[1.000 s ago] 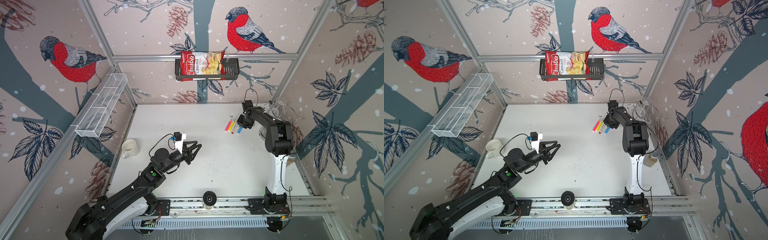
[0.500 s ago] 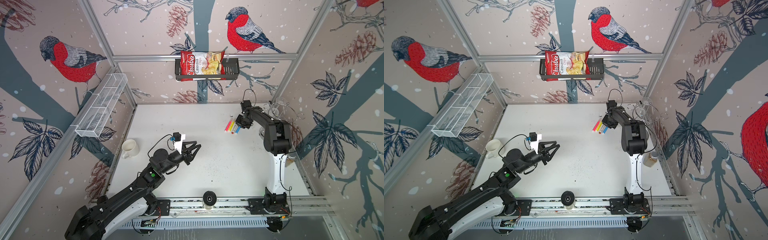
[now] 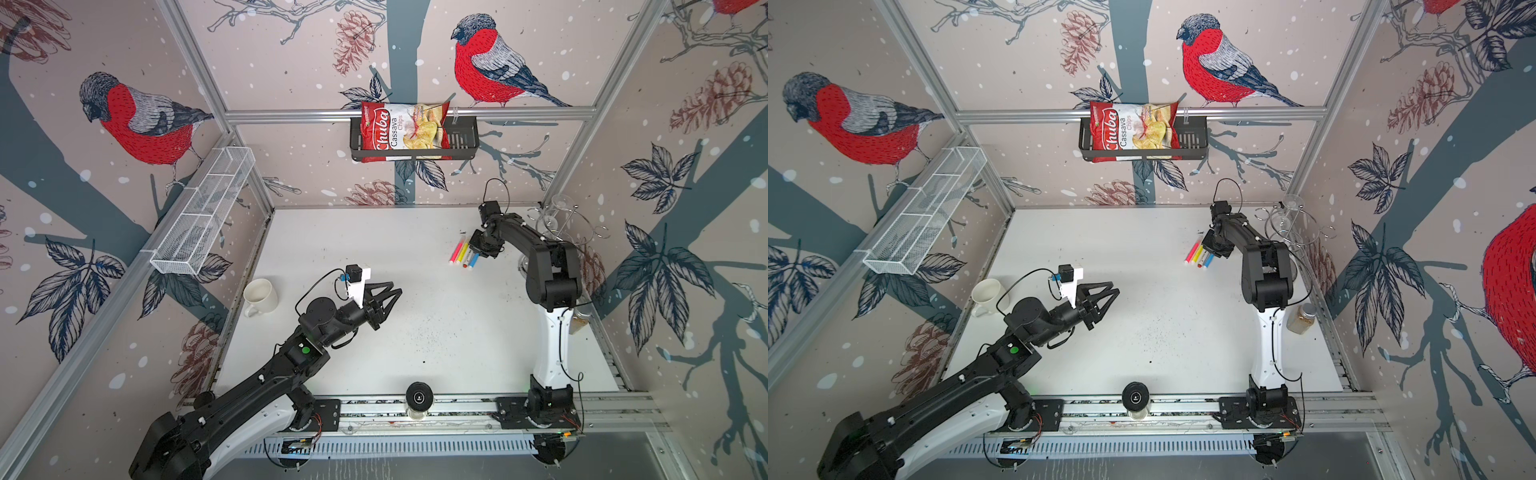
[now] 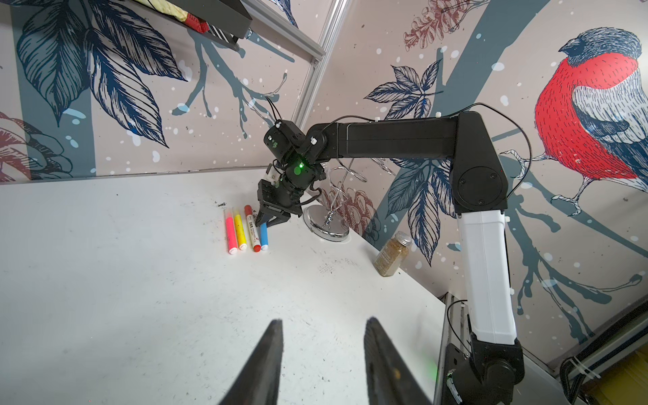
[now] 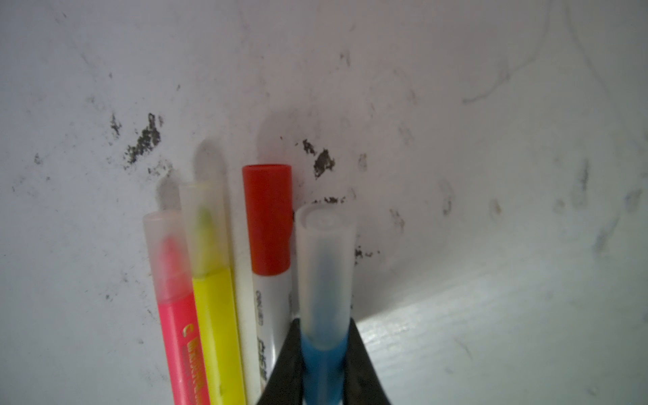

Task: Insert pens into pen caps
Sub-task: Place a pen at the top-right of the table.

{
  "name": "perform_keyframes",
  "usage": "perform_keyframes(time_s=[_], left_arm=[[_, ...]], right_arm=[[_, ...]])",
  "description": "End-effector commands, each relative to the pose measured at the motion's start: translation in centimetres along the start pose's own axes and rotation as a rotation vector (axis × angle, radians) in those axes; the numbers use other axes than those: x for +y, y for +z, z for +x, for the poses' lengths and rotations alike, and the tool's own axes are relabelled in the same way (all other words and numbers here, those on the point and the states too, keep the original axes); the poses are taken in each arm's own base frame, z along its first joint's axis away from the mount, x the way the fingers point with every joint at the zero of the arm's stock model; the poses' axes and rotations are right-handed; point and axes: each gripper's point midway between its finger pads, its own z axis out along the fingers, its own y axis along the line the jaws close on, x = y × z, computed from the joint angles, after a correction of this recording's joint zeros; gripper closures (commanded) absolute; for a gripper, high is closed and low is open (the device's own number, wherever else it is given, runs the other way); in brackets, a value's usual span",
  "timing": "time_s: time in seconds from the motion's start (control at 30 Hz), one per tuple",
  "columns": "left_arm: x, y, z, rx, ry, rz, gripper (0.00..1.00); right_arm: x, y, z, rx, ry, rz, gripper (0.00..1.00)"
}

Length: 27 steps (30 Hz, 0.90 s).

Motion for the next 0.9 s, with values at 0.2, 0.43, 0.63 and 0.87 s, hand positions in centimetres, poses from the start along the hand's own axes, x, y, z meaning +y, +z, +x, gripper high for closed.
perform_keyframes(time_s=[0.2,0.43,0.63,0.87], left_arm=[[-0.2,-0.2,-0.8,-0.023,0.020,-0.001,0.61],[-0.2,-0.6,-0.9,-0.031,0.018,-0.005,0.61],[-0.3,-0.8,-1.1,-0.038,0.022,-0.010,0.60],[0.1,-0.8,-1.0,-0.043,0.026,-0.026,0.60]], right_arm=[[-0.5,-0.6,0.5,0.000,-0.016,0.018,0.62],[-0.3,-1.5,0.5,-0.013,-0.012,-0.013,0.59],[0.4,-3.9,0.3,-0.046,-0.017,-0.053,0.59],[1.8,-7.8,0.0,-0.121,-0.059,-0.110,0.59]])
